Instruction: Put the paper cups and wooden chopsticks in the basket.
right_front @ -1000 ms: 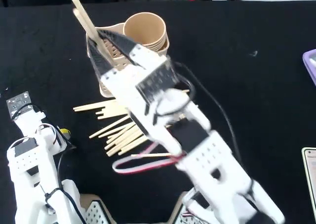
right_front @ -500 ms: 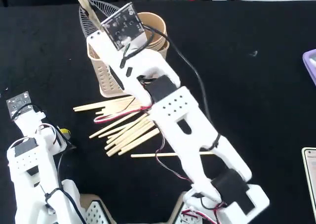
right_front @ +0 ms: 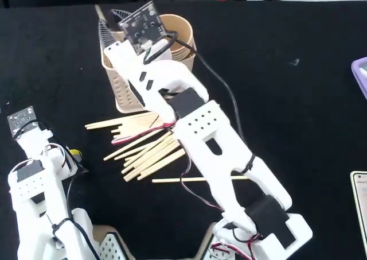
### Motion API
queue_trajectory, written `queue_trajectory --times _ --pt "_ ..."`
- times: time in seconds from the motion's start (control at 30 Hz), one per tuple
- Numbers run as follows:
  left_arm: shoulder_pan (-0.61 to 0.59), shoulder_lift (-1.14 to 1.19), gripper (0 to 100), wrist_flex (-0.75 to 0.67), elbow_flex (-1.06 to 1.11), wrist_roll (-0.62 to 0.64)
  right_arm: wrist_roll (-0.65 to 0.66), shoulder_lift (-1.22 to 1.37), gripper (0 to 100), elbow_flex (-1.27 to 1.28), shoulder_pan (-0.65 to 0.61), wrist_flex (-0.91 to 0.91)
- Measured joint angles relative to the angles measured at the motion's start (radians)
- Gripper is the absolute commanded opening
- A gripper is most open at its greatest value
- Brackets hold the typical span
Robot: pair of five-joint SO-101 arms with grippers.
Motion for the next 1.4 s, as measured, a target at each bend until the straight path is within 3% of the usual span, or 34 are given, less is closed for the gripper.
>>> queue_trajectory --times 0.3,0.57,0.7,0.87,1.0,1.2,1.4 --pt "0.0 0.0 27 0.0 0.0 0.0 -0.002 -0.203 9.6 -0.02 0.008 0.285" --pt "0.0 0.0 27 0.0 0.0 0.0 0.006 -0.485 10.0 -0.021 0.009 0.91" --pt "0.0 0.0 27 0.0 0.0 0.0 0.112 -0.529 10.0 0.095 0.054 1.111" --pt "0.0 0.0 27 0.0 0.0 0.0 0.361 -0.531 10.7 0.416 0.115 1.083" --pt "0.0 0.0 27 0.0 0.0 0.0 0.543 -0.531 20.1 0.724 0.123 0.924" --pt "0.0 0.0 27 0.0 0.0 0.0 0.709 -0.531 18.4 1.019 0.127 0.736" --pt "0.0 0.0 27 0.0 0.0 0.0 0.801 -0.532 17.3 1.079 0.127 0.71"
